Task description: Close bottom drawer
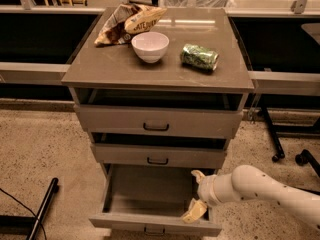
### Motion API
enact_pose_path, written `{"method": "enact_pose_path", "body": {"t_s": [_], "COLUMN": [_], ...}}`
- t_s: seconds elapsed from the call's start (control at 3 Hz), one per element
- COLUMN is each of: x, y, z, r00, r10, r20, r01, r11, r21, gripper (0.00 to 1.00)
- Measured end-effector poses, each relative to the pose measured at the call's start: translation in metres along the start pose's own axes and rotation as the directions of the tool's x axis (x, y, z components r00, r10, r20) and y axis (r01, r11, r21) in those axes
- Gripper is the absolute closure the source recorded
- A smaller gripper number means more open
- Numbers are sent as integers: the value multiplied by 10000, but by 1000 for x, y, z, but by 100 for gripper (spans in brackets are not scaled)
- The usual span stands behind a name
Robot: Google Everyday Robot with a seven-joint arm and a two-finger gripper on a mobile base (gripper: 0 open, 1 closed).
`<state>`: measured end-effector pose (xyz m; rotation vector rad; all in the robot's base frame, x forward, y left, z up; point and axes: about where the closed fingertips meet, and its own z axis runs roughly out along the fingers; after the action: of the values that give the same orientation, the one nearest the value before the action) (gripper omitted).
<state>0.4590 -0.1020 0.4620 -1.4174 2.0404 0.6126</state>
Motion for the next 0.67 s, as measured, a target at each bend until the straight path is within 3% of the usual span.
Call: {"method": "enact_pose_path", "body": {"t_s": [0.33,0.67], "x": [10,30], "y": [5,-7], "z": [14,31], "r00": [9999,9982], "r10": [-159,-501], "r20": [22,-319], "r01": [159,502], "r11": [9996,9987], "r21": [-216,30], "gripper": [0,0]}}
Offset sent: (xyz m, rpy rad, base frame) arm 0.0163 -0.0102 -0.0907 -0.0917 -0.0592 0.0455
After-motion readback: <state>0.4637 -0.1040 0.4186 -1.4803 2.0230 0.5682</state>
